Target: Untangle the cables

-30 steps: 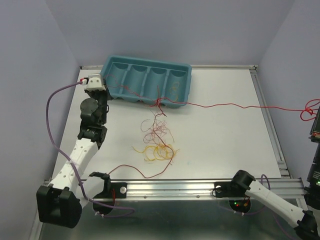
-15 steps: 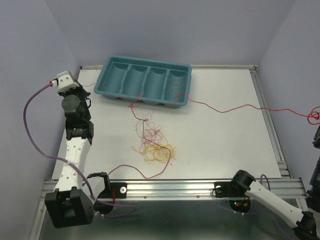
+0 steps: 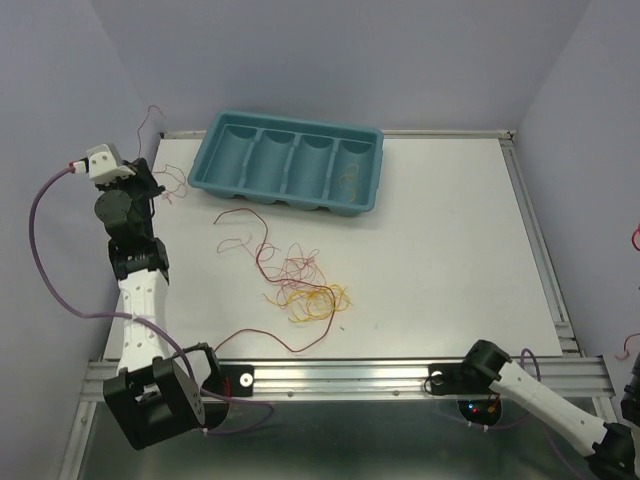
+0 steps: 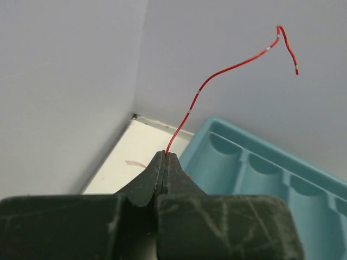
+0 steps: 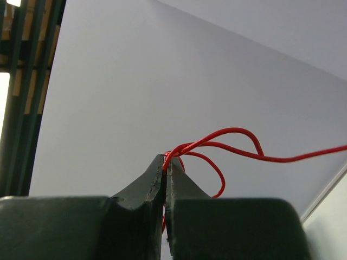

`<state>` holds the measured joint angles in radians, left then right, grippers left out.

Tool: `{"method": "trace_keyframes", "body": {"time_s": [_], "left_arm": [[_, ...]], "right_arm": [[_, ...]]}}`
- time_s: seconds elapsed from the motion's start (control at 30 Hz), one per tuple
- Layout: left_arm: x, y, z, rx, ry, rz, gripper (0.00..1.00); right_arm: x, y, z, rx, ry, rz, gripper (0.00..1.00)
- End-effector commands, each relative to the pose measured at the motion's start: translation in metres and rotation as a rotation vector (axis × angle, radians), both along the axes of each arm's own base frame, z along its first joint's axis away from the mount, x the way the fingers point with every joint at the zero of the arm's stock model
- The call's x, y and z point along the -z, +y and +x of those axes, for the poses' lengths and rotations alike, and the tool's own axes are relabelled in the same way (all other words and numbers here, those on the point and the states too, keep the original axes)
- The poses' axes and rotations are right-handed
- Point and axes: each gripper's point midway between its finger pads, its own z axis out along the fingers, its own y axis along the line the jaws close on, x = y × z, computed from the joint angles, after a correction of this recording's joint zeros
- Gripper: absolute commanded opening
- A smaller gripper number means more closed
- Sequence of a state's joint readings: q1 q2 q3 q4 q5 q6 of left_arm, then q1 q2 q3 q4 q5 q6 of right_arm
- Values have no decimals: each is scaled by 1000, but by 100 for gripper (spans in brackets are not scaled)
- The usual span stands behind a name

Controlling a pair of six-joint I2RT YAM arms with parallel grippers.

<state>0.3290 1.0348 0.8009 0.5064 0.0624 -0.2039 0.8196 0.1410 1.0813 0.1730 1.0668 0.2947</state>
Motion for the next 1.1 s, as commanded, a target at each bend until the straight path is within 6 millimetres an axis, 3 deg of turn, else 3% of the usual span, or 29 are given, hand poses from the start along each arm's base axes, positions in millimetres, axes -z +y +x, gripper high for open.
{"method": "trace_keyframes", "body": {"time_s": [0.0, 0.2, 0.37, 0.43, 0.53, 0.63, 0.67, 0.7, 0.8, 0.83, 0.87, 0.9, 0.93, 0.97, 1.07], "left_arm": [[-47, -51, -16, 243, -158, 92, 0], [-65, -100, -32, 468, -195, 189, 0], [-61, -147, -43, 646, -206, 256, 0], [-64, -169, -51, 712, -230, 303, 0], [-70, -182, -58, 738, -252, 328, 0], [-92, -189, -62, 751, -285, 343, 0], [-96, -189, -61, 755, -290, 341, 0], [-100, -191, -60, 764, -293, 335, 0], [-114, -198, -46, 795, -299, 288, 0], [-110, -205, -31, 820, -279, 243, 0], [-125, -208, -28, 829, -305, 242, 0], [-128, -211, -21, 833, -308, 230, 0], [-121, -213, -2, 840, -279, 201, 0], [-137, -224, 1, 860, -309, 201, 0], [-144, -237, 34, 854, -305, 177, 0]], "right_arm": [[-22, 50, 29, -69, 4, -148, 1], [-36, 127, 74, -191, 44, -335, 1], [-43, 178, 99, -281, 67, -473, 1], [-40, 194, 106, -311, 81, -511, 1], [-23, 214, 124, -328, 131, -558, 1], [21, 231, 144, -328, 231, -611, 1], [21, 229, 145, -321, 235, -602, 1], [39, 234, 151, -321, 271, -620, 1], [66, 244, 162, -322, 331, -658, 1], [84, 251, 168, -330, 366, -685, 1], [92, 253, 170, -335, 379, -691, 1], [103, 256, 173, -339, 400, -705, 1], [119, 257, 176, -334, 432, -722, 1], [130, 257, 177, -333, 451, -721, 1], [161, 254, 178, -325, 491, -700, 1]]}}
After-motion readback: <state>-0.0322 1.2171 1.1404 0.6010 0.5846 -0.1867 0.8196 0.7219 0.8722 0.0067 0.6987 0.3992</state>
